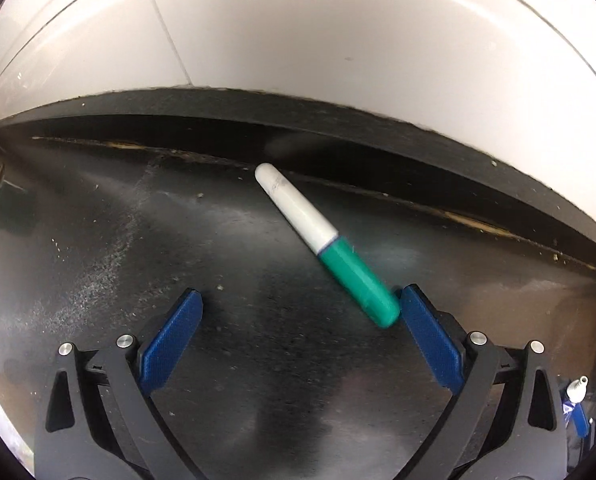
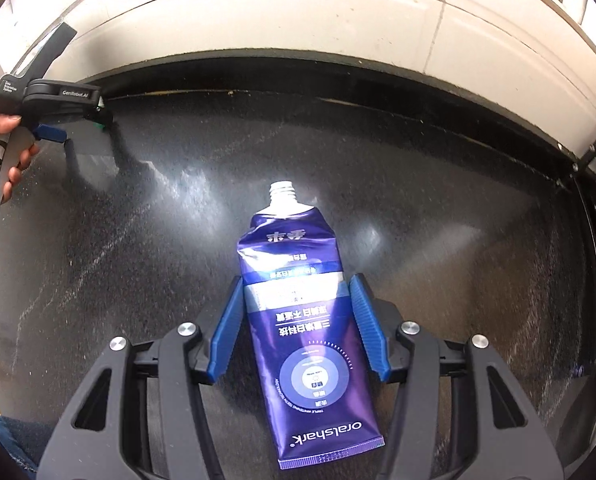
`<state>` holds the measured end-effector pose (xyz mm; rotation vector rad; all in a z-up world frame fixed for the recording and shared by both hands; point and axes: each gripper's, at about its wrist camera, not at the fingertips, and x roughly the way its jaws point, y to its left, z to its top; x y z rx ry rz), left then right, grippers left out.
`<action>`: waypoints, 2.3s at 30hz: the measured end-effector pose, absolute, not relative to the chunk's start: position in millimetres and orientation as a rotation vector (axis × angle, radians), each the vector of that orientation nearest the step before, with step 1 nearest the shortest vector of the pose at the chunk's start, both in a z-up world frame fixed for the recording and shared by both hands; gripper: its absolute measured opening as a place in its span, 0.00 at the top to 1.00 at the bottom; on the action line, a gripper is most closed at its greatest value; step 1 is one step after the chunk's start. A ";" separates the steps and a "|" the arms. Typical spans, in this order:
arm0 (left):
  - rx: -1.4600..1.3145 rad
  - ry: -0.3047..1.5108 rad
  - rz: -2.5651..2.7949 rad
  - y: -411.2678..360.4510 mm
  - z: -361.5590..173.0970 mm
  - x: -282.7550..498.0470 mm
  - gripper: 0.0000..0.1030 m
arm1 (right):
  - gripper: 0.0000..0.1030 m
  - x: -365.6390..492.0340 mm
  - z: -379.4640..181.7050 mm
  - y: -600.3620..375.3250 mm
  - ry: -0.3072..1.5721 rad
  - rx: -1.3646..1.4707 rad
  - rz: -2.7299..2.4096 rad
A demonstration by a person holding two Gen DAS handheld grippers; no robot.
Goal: Collect trash
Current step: 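Grasp the white-green marker with the left tool while the right tool holds the tube, then carry the marker and toothpaste tube over the bin and open both tools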
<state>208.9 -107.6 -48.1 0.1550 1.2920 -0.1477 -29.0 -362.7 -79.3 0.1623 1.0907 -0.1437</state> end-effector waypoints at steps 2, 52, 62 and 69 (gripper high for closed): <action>0.161 1.288 -0.162 -113.7 -49.4 214.6 0.06 | 0.48 -25.6 -78.4 -361.6 1.094 0.161 -0.142; -0.272 1.069 0.400 363.8 35.4 -132.1 0.88 | 0.49 6.4 41.1 133.8 0.971 -0.180 0.904; -0.584 1.195 0.633 465.6 -87.9 -226.3 0.88 | 0.49 -78.0 -45.5 354.4 1.119 -0.561 1.196; -0.737 1.214 0.695 497.3 -175.0 -249.8 0.88 | 0.50 -101.5 -143.8 416.8 1.229 -0.721 1.172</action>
